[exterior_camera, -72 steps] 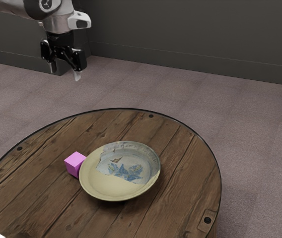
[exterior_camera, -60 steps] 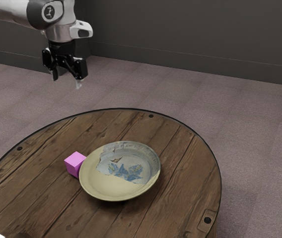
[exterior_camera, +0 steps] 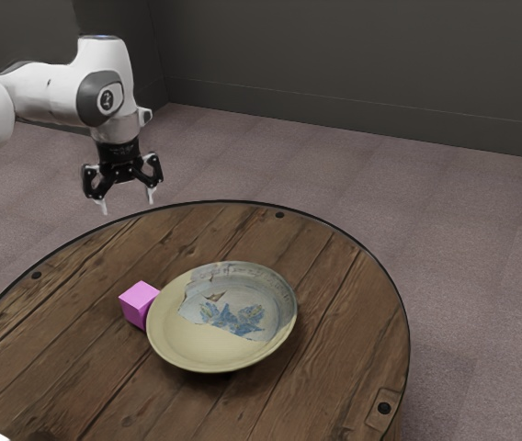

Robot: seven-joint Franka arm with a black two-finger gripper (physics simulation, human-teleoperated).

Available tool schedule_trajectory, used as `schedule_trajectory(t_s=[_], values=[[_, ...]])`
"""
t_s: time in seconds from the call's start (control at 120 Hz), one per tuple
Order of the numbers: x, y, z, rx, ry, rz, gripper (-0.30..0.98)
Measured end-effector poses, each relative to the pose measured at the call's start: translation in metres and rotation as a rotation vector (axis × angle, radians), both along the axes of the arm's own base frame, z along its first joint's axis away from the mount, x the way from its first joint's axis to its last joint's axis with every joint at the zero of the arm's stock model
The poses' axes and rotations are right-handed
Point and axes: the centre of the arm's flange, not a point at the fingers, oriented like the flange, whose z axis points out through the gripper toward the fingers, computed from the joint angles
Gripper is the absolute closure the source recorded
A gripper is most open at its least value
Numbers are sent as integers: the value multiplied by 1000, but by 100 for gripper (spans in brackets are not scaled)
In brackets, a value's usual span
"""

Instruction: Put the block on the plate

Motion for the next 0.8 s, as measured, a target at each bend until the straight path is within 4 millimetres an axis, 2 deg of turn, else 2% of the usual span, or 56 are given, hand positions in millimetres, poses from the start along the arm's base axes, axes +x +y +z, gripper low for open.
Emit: schedule_trajectory(t_s=[0.125, 0.242, 0.333, 0.425, 0.525, 0.8], values=[[-1, -2, -58, -25, 16, 197, 0], [-29, -15, -97, -33, 36, 332, 0], [-50, -33, -109, -26, 24, 393, 0], [-64, -32, -125, -8, 2, 449, 0], [-72, -30, -136, 6, -45, 494, 0], [-87, -35, -151, 13, -131, 579, 0]])
